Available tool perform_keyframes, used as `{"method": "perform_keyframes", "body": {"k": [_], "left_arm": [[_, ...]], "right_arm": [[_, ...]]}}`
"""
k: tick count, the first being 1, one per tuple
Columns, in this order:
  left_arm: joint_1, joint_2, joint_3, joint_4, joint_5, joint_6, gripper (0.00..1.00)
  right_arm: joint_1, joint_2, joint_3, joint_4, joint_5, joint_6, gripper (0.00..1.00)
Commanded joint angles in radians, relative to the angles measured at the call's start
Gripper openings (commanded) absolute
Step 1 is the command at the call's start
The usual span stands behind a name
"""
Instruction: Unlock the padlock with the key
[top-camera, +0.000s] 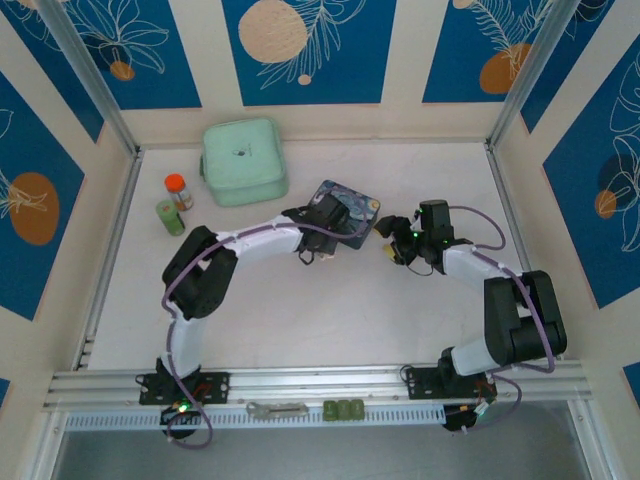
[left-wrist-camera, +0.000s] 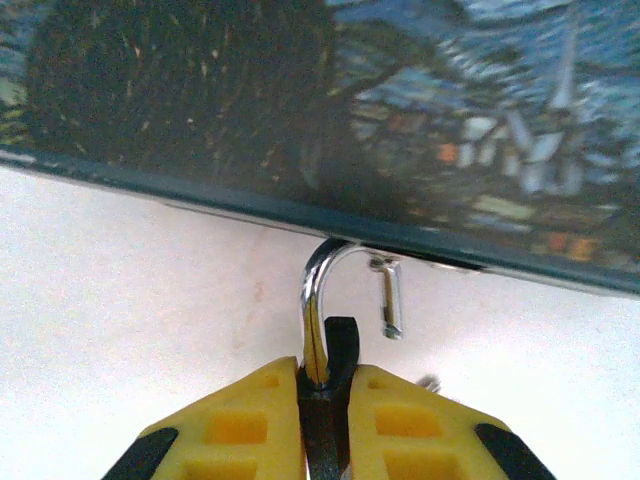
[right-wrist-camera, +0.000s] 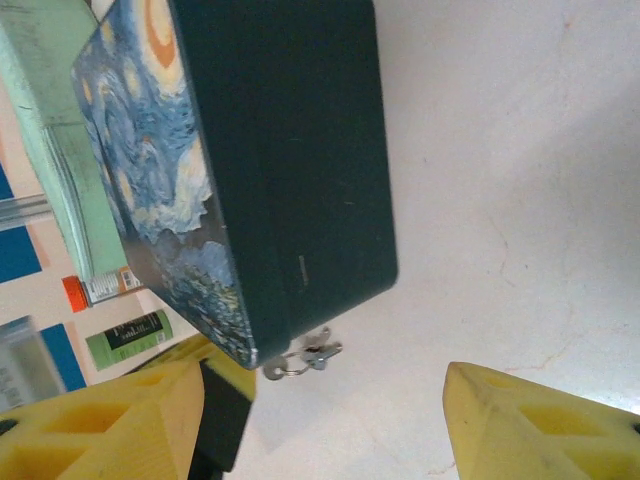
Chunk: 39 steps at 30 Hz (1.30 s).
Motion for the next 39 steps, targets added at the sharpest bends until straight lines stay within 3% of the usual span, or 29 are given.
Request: {"method": "perform_keyframes", "body": {"k": [1,11,16,21,28,30,35,39], "left_arm": [[-0.022,0.045,0.066,-0.127,-0.101,0.083,0.16],[-0.049,0.088,0.094,-0.129,-0.088,0.098,0.25],[-0.052,0.094,0.116,-0.158,-0.083,0.095,0.46],[-0.048,-0.053,0.015,-0.095,-0.028,0.043,0.78],[0.004,-0.263,-0.138,0.043,0.023,0.002,0.84],[0.057,-0.284,-0.192,0.114,0.124,-0.026,0.83],[0.243,-0.293,-0.337,0.415,0.498,-0.162,0.85],[0.327,-0.250,-0.332,0.570,0.598,-0.231,0.89]], "right_arm": [[-0.005,0.009,-0.015,0.021,-0.030,0.016,0.65],[-0.005,0.011,-0.019,0.033,-0.035,0.027,0.64],[-0.006,0.006,-0.021,0.033,-0.037,0.030,0.64],[-0.010,-0.003,-0.021,0.020,-0.035,0.025,0.64],[-0.013,-0.006,-0.009,0.010,-0.043,0.017,0.64],[-0.003,-0.022,-0.001,0.013,-0.061,-0.020,0.63],[0.093,-0.085,0.031,-0.103,0.017,-0.136,0.64],[0.195,-0.077,0.042,-0.120,0.075,-0.153,0.64]]}}
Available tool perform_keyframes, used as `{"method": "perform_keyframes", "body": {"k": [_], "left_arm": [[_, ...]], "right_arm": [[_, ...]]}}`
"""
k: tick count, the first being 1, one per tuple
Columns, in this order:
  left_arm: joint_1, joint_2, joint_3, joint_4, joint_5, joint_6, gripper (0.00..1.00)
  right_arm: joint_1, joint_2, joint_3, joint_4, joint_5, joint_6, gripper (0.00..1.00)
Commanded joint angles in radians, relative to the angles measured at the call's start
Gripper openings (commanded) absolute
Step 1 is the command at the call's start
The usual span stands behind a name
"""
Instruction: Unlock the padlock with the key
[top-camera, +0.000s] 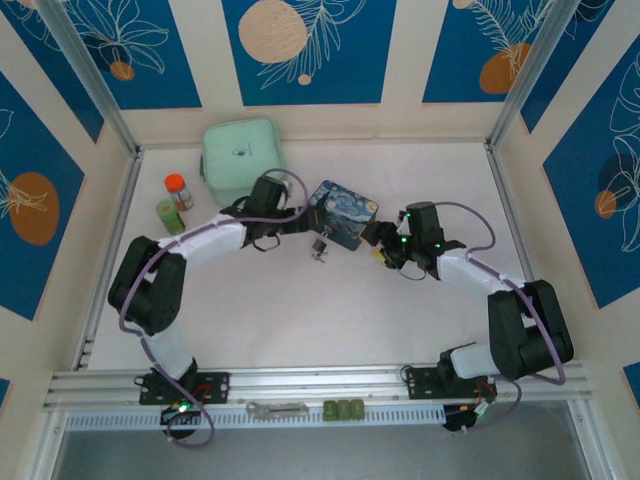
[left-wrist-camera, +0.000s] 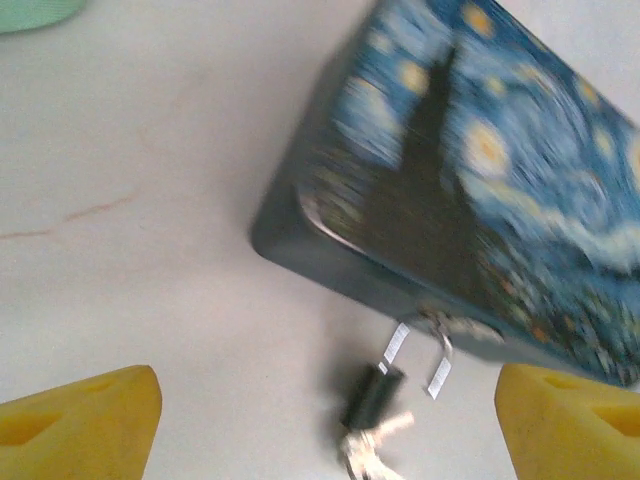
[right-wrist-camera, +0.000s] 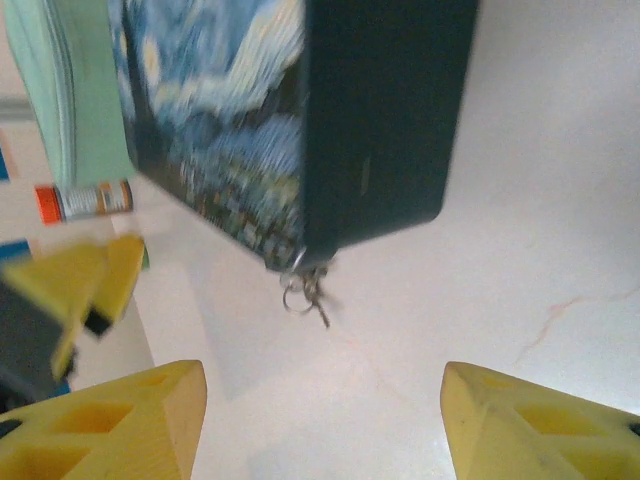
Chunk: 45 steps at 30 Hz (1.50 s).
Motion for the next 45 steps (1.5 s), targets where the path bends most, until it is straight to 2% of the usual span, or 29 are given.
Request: {"method": "perform_keyframes", "body": {"k": [1,5,13,18,24,28,32,34,37,41,45], "left_arm": [[0.036,0.031,0.017,0.214,0.178,-0.088,0.91],[0.058,0.104,0.077,0.305,0.185,-0.076,0.96],[0.067,0.267,0.224,0.324,0.230,-0.098,0.98],[0.052,0.279,0.160,0.382,0.274,-0.161,0.98],[-0.006,0.210,0.025,0.481,0.284,-0.258,0.97],[-0.053,0.157,-0.048,0.533,0.269,-0.317,0.97],[-0.090,0.145,-0.066,0.568,0.271,-0.356,0.96],[-0.097,0.139,-0.070,0.577,0.269,-0.364,0.96],[-0.084,0.095,-0.105,0.549,0.213,-0.351,0.96],[-0.040,0.002,-0.181,0.487,0.096,-0.304,0.97],[0.004,-0.042,-0.226,0.476,0.089,-0.296,0.97]], "right_arm": [[0.074,0.004,0.042,-0.055,0.062,-0.053,0.64],[0.150,0.100,0.119,-0.057,0.086,-0.062,0.64],[0.142,0.268,0.240,0.000,0.066,-0.042,0.64],[0.132,0.303,0.264,-0.035,0.124,-0.063,0.64],[0.057,0.304,0.256,-0.021,0.154,-0.088,0.64],[0.004,0.279,0.255,-0.038,0.176,-0.154,0.63],[-0.005,0.229,0.258,-0.086,0.204,-0.250,0.63],[0.012,0.196,0.263,-0.136,0.227,-0.283,0.63],[0.092,0.146,0.283,-0.249,0.337,-0.274,0.64],[0.223,0.149,0.296,-0.350,0.484,-0.094,0.65],[0.297,0.227,0.331,-0.346,0.574,-0.001,0.64]]}}
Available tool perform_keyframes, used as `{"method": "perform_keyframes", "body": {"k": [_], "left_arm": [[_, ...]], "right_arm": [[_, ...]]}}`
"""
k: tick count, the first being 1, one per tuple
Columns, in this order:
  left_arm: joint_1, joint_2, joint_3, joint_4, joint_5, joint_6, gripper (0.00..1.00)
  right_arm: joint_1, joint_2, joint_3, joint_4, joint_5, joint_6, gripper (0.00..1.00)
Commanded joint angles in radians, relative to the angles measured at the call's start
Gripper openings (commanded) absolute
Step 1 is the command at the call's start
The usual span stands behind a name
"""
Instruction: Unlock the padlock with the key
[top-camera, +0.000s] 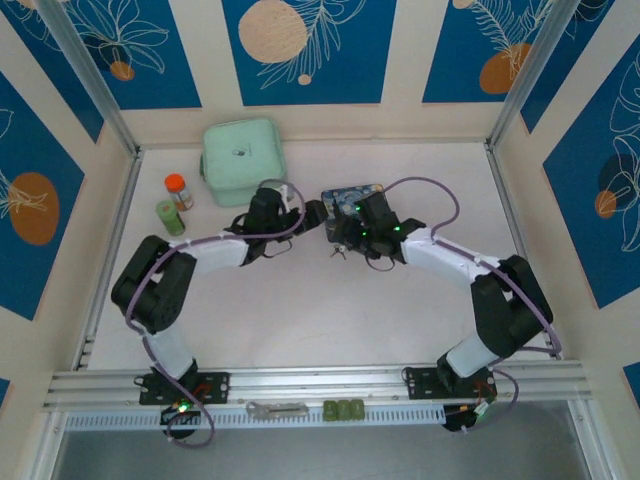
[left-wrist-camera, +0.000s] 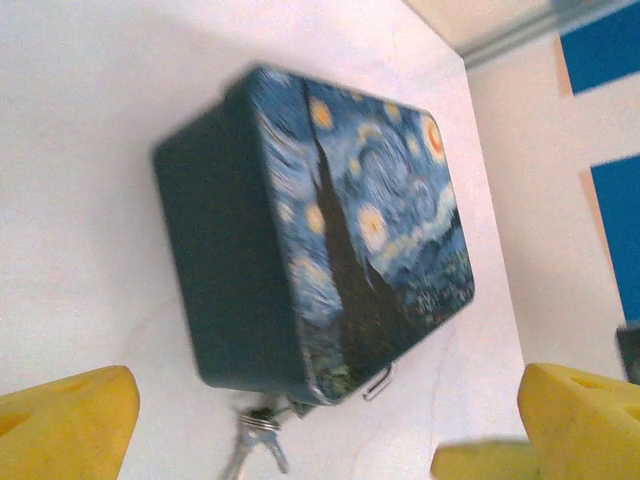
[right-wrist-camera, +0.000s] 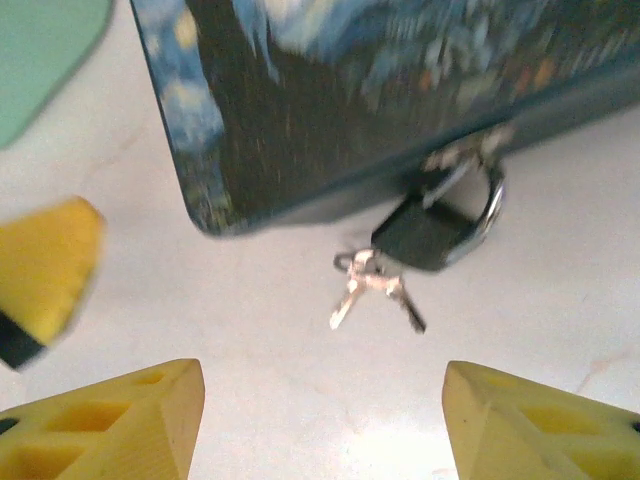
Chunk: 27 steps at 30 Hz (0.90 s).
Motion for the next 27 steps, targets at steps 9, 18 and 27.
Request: {"method": "perform_keyframes", "body": {"k": [9,18,27], "left_arm": [[0.050,-0.042,-0.114,0.079,0.009,-0.032,0.96],[0.068,-0.065,-0.123,0.054,0.012,-0.020,0.96],[0.069,-0.068,-0.106,0.040,0.015,-0.018,0.96]], "right_arm": [[-0.017,0.237,0.127,-0.021,0.131,0.007,0.57],[0.005,0.343,0.198,-0.026,0.241,0.049,0.50],[-0.002,0.379,0.220,-0.065,0.275,0.012,0.35]]}}
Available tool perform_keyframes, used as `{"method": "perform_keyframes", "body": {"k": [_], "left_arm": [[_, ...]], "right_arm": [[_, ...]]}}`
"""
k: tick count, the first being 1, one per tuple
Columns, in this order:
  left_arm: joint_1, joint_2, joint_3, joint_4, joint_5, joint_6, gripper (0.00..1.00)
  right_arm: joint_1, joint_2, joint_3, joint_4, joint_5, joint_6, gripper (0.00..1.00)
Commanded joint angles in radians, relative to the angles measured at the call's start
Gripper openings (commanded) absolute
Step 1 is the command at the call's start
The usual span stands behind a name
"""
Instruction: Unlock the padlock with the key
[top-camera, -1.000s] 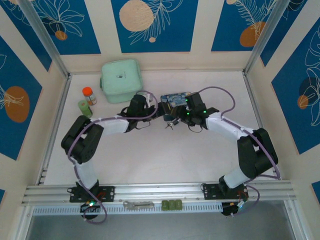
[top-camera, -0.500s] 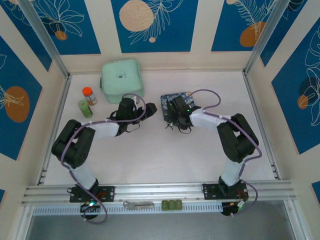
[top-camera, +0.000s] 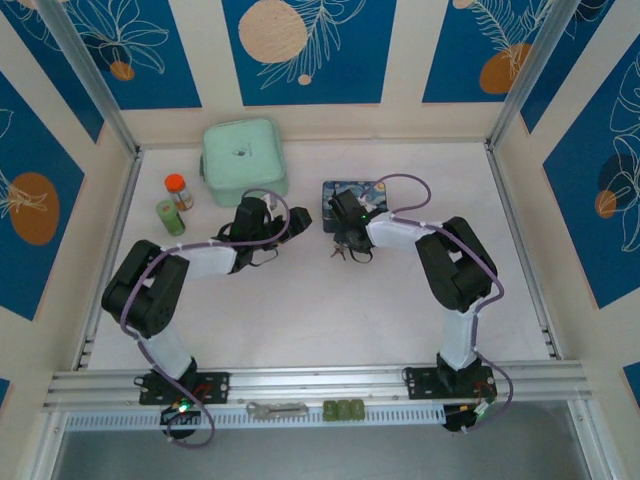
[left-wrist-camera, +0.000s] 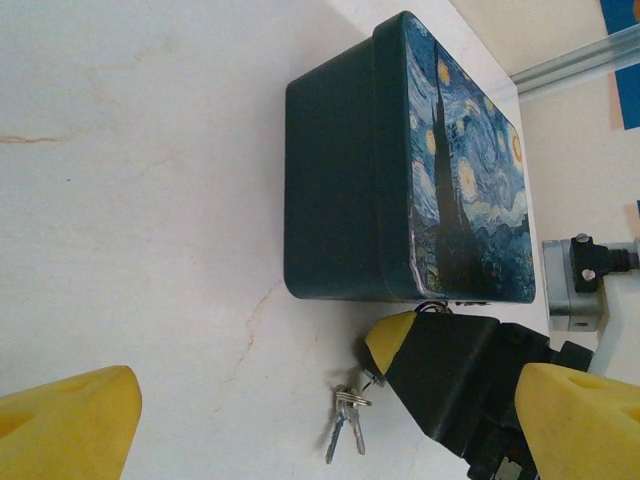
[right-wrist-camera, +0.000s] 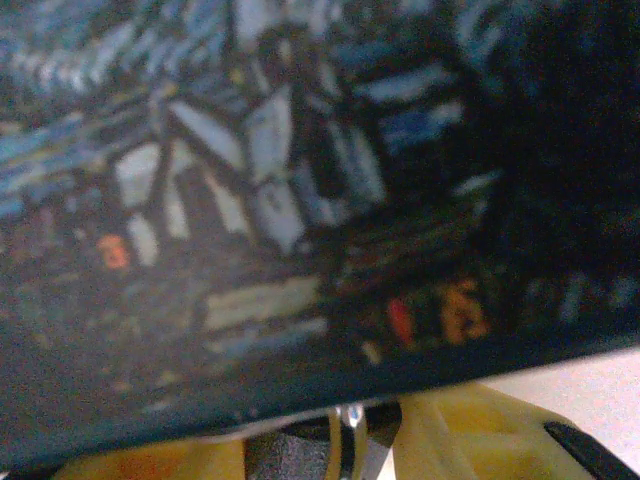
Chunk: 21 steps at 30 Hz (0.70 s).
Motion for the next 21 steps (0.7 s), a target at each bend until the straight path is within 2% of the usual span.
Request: {"method": "perform_keyframes", "body": {"k": [1,5,10,12,15,21], "left_arm": [[0.011,-0.030,0.021,0.002,0.017,0.005,0.96],[0.011,-0.033,0.016,0.012,0.016,-0.002,0.96],[0.011,-0.043,0.015,0.014,0.015,-0.002,0.95],[0.011,-0.049,0.016,0.012,0.013,0.000,0.96],[0.011,-0.059,0.013,0.010,0.006,0.002,0.95],[0.011,-0.073,0.001,0.006,0.001,0.005,0.96]], "right_arm": [[-0.015,0.006,0.003,-0.052,0.027,-0.015,0.35],[-0.045,-0.003,-0.041,-0.088,-0.003,-0.015,0.45],[-0.047,-0.016,-0.064,-0.101,-0.021,-0.011,0.47],[-0.042,-0.014,-0.064,-0.101,-0.035,-0.011,0.45],[-0.043,-0.024,-0.082,-0.080,-0.030,-0.015,0.34],[-0.066,-0.066,-0.089,-0.066,-0.006,-0.095,0.29]]}}
